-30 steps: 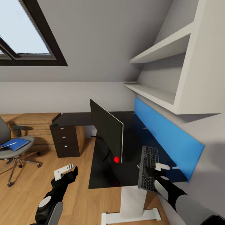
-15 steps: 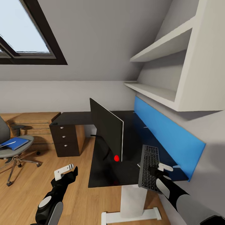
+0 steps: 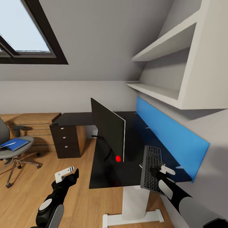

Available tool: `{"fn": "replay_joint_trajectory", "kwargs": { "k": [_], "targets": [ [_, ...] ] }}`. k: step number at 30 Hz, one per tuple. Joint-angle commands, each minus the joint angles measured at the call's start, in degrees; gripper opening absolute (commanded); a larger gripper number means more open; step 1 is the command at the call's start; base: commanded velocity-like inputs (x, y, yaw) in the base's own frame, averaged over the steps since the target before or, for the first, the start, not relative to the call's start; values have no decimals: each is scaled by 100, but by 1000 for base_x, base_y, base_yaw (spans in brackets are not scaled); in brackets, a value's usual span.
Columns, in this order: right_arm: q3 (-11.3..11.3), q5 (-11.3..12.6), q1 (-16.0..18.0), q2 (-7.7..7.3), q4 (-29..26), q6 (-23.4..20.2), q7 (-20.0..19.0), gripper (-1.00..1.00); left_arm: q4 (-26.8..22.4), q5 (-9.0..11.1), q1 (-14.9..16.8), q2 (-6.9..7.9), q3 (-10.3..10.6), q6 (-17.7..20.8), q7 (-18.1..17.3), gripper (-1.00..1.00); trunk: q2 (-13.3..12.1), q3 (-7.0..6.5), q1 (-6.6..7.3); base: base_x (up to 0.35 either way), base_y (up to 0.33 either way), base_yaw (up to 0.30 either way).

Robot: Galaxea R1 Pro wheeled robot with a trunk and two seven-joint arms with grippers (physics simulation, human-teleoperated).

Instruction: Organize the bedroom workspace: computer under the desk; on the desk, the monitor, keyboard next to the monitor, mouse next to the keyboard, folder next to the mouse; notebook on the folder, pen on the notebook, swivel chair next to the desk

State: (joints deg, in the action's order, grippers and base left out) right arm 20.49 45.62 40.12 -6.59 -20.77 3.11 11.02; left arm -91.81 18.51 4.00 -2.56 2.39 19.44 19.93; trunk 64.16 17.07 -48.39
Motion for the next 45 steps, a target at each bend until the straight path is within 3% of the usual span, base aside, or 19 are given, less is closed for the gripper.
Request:
{"fn": "replay_joint_trajectory", "kwargs": {
  "k": [1,9,17,45],
  "targets": [
    [49,83,4,-6,-6,24,12,100,-8,56,4,1,7,16,46,100,47,26,-23,0,0,0],
    [-44,164,4,-14,-6,23,-56,100,-7,60,4,1,7,15,239,100,367,170,-199,0,0,0],
    [-427,168,4,-22,-1,26,-64,100,-5,70,4,1,7,13,424,100,688,313,-374,0,0,0],
    [-488,158,4,-13,-8,43,-68,100,117,62,4,4,15,2,442,100,688,313,-374,8,-58,0]
  ]
}}
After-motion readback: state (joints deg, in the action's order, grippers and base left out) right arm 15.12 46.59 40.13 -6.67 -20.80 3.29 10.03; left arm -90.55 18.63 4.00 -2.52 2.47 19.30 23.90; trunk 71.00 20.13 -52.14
